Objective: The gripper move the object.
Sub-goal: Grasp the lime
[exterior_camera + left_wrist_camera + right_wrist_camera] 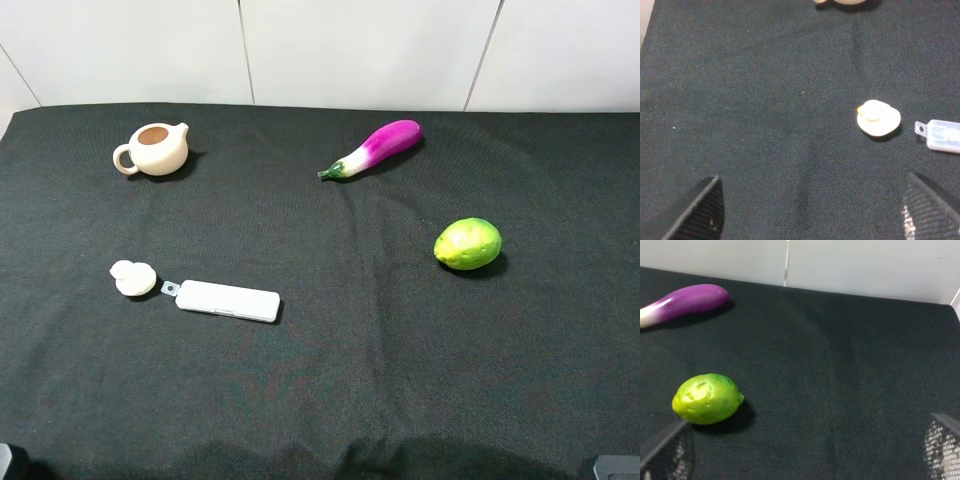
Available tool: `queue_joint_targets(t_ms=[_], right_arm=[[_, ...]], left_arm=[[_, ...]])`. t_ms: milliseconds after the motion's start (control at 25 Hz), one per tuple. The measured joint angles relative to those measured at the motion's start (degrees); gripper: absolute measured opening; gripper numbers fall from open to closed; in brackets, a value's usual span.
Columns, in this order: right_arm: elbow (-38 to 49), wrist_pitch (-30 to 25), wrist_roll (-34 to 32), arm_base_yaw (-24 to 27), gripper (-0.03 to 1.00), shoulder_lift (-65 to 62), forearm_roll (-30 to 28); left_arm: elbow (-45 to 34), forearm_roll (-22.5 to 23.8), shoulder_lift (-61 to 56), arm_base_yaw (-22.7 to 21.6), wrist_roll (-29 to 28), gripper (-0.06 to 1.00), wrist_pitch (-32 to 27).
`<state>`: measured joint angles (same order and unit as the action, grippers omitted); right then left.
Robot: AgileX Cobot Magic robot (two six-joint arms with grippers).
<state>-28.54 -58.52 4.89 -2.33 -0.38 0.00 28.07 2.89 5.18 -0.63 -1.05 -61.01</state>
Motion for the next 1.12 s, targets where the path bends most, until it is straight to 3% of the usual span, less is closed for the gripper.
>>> queue_joint_targets(t_ms=[1120], right_arm=[[0.0, 0.0, 0.0, 0.0, 0.69, 0.0, 0.0]], left_arm=[[0.0, 0.0, 0.0, 0.0, 0.0, 0.76, 0.0]])
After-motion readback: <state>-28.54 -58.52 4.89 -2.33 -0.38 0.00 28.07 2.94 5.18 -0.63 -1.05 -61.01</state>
